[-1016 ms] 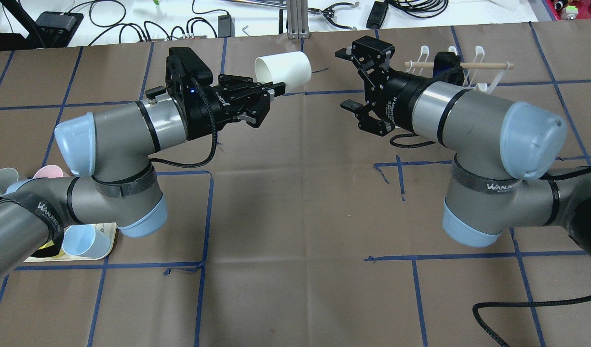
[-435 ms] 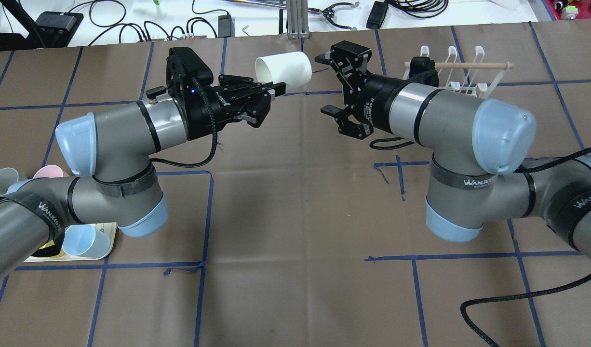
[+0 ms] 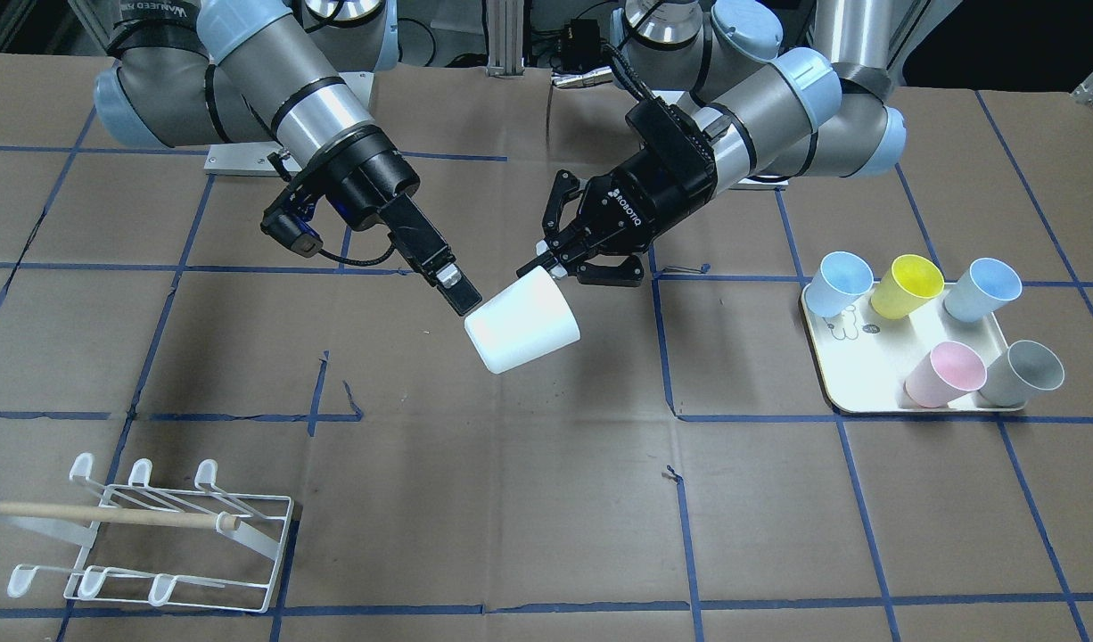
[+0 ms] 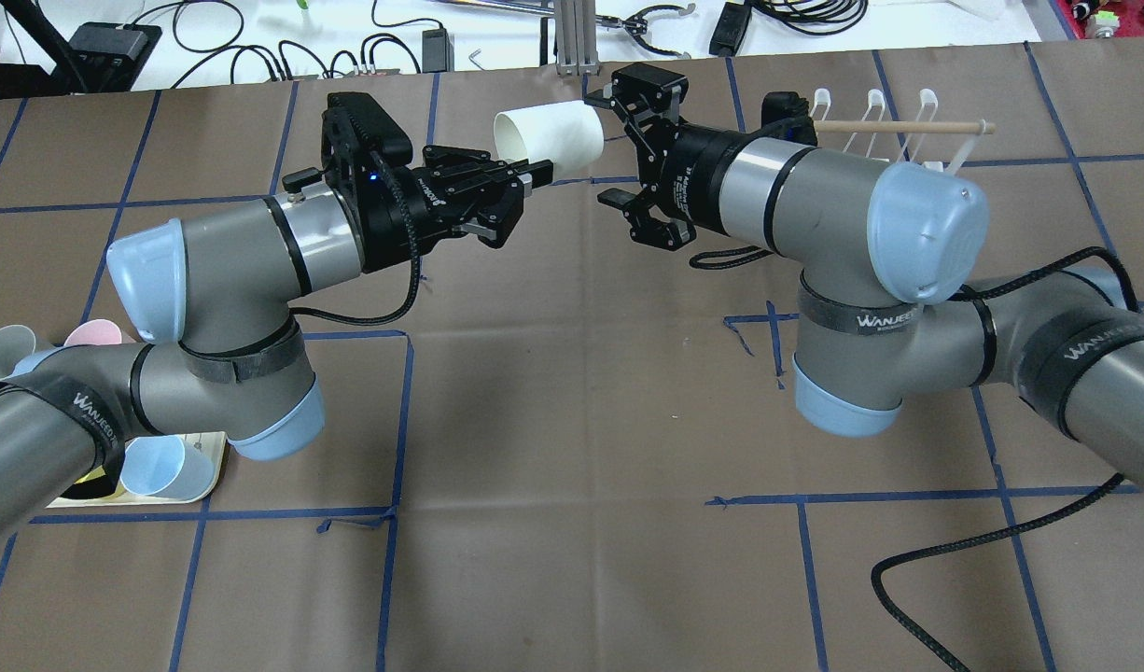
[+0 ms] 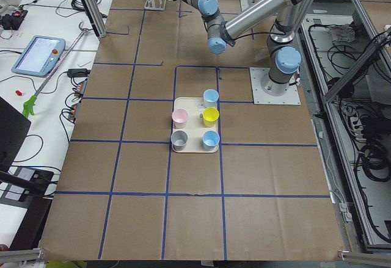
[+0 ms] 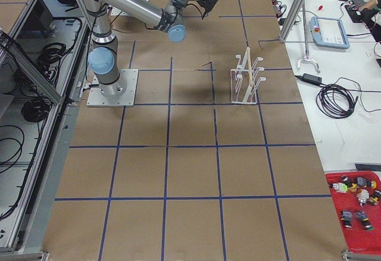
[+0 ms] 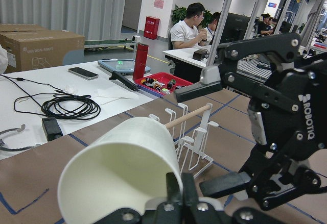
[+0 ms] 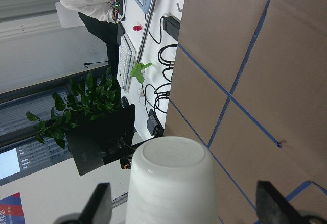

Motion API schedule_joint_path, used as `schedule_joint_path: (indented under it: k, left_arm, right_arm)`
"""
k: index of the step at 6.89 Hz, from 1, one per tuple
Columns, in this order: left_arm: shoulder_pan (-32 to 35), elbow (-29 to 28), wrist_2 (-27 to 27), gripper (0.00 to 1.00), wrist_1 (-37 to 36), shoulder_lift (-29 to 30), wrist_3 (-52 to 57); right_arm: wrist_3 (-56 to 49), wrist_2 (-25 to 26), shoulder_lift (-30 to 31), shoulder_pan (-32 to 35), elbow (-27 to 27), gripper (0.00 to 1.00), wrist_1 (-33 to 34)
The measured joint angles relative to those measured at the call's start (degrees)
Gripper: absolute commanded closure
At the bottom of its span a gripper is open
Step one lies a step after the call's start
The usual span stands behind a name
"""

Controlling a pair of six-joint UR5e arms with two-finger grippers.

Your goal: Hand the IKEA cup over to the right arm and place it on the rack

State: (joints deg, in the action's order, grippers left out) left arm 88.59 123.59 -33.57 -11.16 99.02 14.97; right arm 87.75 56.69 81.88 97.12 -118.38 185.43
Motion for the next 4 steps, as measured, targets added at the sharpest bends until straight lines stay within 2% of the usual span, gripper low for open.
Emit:
schedule_joint_path:
  k: [4]
  left_arm:
    - [0.0,0.1,0.0,1.0,0.0,0.0,-0.1]
  right_arm:
    - [0.1,0.8,-4.1,1.6,4.3,0.01,-0.2]
